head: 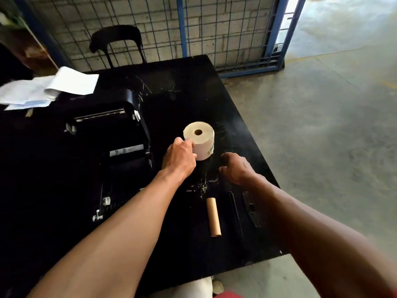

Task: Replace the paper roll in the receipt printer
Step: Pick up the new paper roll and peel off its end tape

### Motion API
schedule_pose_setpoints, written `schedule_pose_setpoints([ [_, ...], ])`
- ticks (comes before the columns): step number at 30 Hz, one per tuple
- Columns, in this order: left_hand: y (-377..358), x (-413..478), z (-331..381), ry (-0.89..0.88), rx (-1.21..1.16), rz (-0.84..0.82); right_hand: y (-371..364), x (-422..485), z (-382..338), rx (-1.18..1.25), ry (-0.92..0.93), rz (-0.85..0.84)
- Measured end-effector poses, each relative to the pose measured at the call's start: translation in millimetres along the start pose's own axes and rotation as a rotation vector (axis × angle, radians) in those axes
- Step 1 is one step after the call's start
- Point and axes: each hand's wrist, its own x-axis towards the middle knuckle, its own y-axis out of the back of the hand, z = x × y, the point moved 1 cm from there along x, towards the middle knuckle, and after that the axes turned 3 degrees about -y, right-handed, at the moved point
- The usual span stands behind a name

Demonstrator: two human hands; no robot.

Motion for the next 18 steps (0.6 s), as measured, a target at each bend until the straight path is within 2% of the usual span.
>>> schedule_pose_setpoints([
  [7, -26.0, 52.6, 6.0, -0.047, 0.064, -0.140, -3.6, 44.7, 1.2, -0.007, -0.029, -0.056],
  [12, -43.0, 81.9, 0.3, -0.043, 0.089, -0.207, -6.5, 79.9, -0.4, 0.073, -0.055, -0.098],
  [18, -51.3, 104.6, -6.0, -0.011, 0.017, -0.302, -13.6, 103.2, -6.1, 0.041, 0.062, -0.084],
])
